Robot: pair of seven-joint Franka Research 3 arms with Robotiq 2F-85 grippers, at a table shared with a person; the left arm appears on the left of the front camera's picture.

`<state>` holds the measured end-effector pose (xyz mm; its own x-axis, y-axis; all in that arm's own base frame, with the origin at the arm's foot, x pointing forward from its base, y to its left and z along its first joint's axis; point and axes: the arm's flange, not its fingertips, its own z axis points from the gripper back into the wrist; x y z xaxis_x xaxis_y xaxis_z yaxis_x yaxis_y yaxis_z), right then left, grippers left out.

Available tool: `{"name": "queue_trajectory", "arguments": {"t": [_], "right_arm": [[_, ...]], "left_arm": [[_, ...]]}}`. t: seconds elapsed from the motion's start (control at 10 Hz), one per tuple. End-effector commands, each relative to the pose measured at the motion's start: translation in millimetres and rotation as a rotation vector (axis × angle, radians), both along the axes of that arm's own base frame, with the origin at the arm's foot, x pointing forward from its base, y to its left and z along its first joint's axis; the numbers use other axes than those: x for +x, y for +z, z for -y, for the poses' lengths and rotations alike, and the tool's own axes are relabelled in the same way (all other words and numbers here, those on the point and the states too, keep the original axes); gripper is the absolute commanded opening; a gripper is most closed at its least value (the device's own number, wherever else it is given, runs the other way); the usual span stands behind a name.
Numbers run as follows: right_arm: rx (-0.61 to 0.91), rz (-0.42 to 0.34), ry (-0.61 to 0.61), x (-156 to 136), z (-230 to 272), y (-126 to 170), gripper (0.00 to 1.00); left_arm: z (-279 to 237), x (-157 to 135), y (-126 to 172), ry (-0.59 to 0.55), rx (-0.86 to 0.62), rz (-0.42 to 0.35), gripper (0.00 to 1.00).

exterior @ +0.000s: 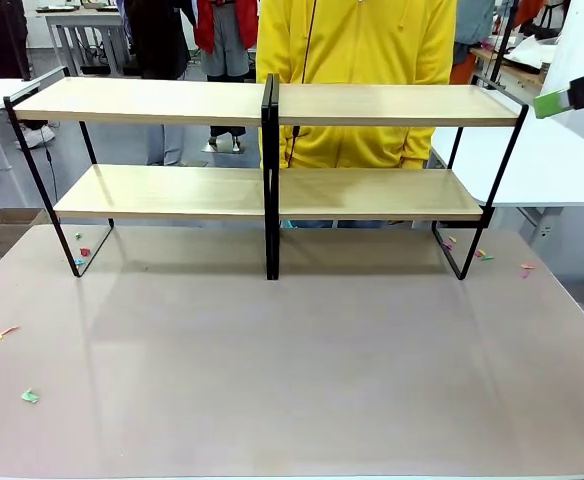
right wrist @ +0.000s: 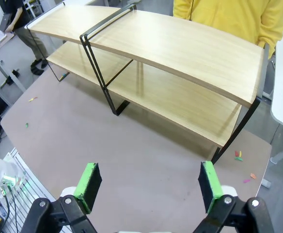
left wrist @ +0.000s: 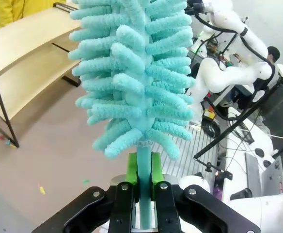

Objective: Clean the shelves.
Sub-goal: Place the Duster on the table.

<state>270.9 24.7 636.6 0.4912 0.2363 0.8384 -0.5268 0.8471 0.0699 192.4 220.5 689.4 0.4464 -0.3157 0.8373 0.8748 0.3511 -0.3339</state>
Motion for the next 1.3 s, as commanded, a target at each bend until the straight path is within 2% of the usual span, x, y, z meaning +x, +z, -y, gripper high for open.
{"name": "queue_trajectory", "arguments": {"t": [0.0,0.2,0.3,0.4,0.5,0.6,0.7,0.8,1.0,1.1,1.2], "right_arm": [[0.002,0.000,0.001,0,0,0,1.00],[0.000,0.000,0.000,0,0,0,1.00],[0.139,-0.142,0.083,-6,4,16,1.00],[0.286,-0.393,0.204,-7,8,-16,1.00],[0.458,-0.597,0.249,-5,14,-58,1.00],[0.604,-0.792,0.189,-4,20,-98,1.00],[0.707,-0.890,0.071,-4,25,-135,1.00],[0.772,-0.985,0.036,-12,24,-165,1.00],[0.804,-1.116,0.031,-9,25,-212,1.00],[0.811,-1.138,0.058,-10,25,-221,1.00],[0.759,-1.125,0.018,-14,24,-228,1.00]], "left_arm": [[5,8,1,-0.011,-0.011,0.016,0.12],[1,3,-1,0.000,-0.002,-0.004,0.12],[35,30,19,-0.299,0.189,-0.180,0.12],[71,59,8,-0.543,0.390,-0.378,0.12],[99,77,-17,-0.669,0.514,-0.503,0.12],[127,95,-40,-0.792,0.607,-0.627,0.12],[153,112,-63,-0.806,0.663,-0.696,0.12],[174,118,-85,-0.842,0.725,-0.751,0.12],[243,139,-170,-0.971,0.788,-0.928,0.12],[265,151,-203,-1.030,0.727,-0.979,0.12],[285,163,-232,-0.864,0.643,-0.923,0.12]]}}
